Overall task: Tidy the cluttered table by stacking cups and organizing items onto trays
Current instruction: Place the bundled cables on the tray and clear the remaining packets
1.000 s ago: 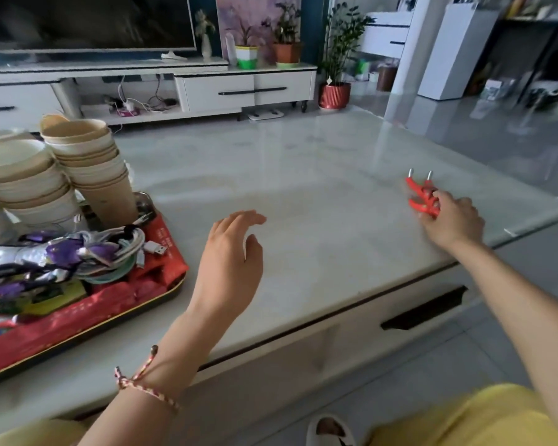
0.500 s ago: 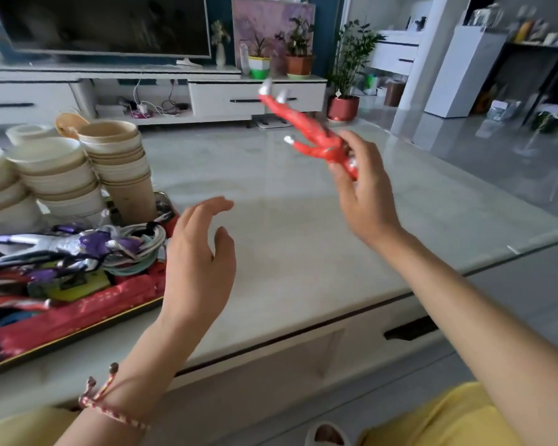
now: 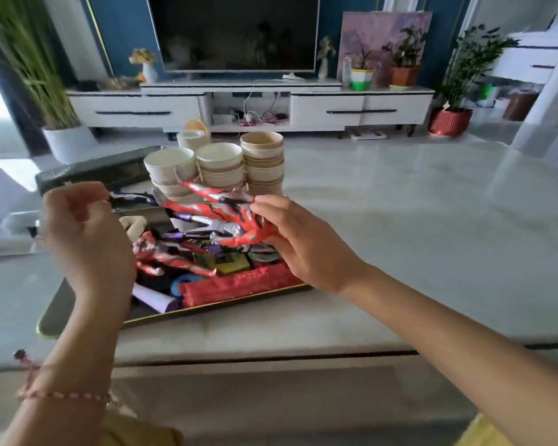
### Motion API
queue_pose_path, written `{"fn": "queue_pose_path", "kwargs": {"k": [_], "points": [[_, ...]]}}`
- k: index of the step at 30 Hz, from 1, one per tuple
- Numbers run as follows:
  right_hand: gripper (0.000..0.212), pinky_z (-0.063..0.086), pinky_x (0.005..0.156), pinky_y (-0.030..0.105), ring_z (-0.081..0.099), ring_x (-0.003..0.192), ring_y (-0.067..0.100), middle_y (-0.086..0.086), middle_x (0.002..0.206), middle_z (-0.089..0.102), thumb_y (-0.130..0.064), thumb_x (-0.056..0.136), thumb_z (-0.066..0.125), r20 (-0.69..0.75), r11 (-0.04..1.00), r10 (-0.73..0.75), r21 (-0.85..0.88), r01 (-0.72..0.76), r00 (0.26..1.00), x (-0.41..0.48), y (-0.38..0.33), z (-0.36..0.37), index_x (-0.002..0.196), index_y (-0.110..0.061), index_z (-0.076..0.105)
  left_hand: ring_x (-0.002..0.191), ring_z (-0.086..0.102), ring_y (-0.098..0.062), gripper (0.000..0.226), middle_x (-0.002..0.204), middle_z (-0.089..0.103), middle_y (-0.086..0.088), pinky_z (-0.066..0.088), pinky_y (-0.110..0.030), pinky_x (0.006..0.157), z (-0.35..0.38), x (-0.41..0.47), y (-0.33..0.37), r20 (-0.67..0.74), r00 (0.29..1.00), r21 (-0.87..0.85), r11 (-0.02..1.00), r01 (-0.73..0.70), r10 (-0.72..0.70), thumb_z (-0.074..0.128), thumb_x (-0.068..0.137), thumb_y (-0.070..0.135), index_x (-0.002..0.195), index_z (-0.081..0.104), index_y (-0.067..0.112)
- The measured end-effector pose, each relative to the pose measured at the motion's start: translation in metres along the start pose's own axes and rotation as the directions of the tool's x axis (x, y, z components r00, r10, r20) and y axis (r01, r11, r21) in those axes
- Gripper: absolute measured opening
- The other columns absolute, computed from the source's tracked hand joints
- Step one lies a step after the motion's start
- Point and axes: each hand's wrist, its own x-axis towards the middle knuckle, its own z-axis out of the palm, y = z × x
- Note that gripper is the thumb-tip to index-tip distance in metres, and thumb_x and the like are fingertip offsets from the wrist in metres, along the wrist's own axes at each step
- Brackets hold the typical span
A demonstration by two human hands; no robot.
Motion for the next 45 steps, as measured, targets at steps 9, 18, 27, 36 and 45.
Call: {"fn": "queue_pose_path", "kwargs": {"k": [9, 18, 27, 36, 45], "points": [[0.046, 0.034, 0.099, 0.03, 0.053, 0.116, 0.026, 0.013, 0.133, 0.052, 0.002, 0.079, 0.061, 0.233, 0.985, -0.126, -0.085, 0.149, 0.964, 0.001, -0.015, 0.023, 0.124, -0.006, 0.056, 0.109, 0.051, -0.028, 0.027, 0.11, 0.061, -0.005, 0.038, -0.037, 0.089, -0.022, -0.018, -0.009, 0.329, 0.944, 0.286, 0.95, -0.129, 0.029, 0.047, 0.089, 0.011, 0.112, 0.062, 0.015], [0.043, 0.025, 0.105, 0.03, 0.044, 0.125, 0.025, 0.013, 0.143, 0.041, -0.028, 0.086, 0.058, 0.261, 0.993, -0.014, -0.112, 0.044, 0.965, -0.005, -0.022, 0.025, 0.125, -0.01, 0.056, 0.14, 0.015, -0.024, 0.039, 0.148, 0.034, -0.007, 0.012, -0.041, 0.112, -0.029, -0.044, -0.034, 0.474, 0.88, 0.519, 0.81, -0.273, -0.007, 0.042, 0.095, 0.02, 0.133, 0.046, 0.012], [0.045, 0.048, 0.082, 0.04, 0.061, 0.088, 0.028, 0.011, 0.095, 0.066, -0.04, 0.087, 0.057, 0.232, 0.987, -0.029, -0.15, 0.066, 0.972, -0.006, -0.022, 0.024, 0.113, -0.004, 0.064, 0.132, 0.037, -0.03, 0.038, 0.129, 0.055, -0.014, 0.026, -0.044, 0.109, -0.047, -0.06, -0.035, 0.514, 0.841, 0.393, 0.824, -0.408, 0.172, 0.041, 0.093, 0.026, 0.114, 0.062, 0.002], [0.019, 0.032, 0.081, 0.004, 0.053, 0.088, 0.01, 0.004, 0.092, 0.065, -0.02, 0.083, 0.068, 0.131, 0.908, 0.296, 0.27, -0.322, 0.946, 0.008, -0.03, 0.038, 0.095, -0.005, 0.069, 0.125, 0.046, -0.031, 0.032, 0.118, 0.062, -0.014, 0.033, -0.042, 0.106, -0.051, -0.056, -0.034, 0.453, 0.866, 0.33, 0.862, -0.384, 0.212, 0.041, 0.091, 0.014, 0.106, 0.066, 0.0], [0.015, 0.04, 0.08, 0.02, 0.059, 0.085, 0.021, 0.01, 0.086, 0.066, -0.014, 0.083, 0.069, -0.087, 0.888, 0.384, 0.308, -0.342, 0.919, 0.028, -0.051, 0.061, 0.087, 0.001, 0.068, 0.137, 0.031, -0.025, 0.037, 0.138, 0.048, -0.01, 0.022, -0.041, 0.113, -0.055, -0.051, -0.042, 0.452, 0.874, 0.399, 0.835, -0.379, 0.18, 0.037, 0.097, 0.018, 0.127, 0.054, 0.005]]}}
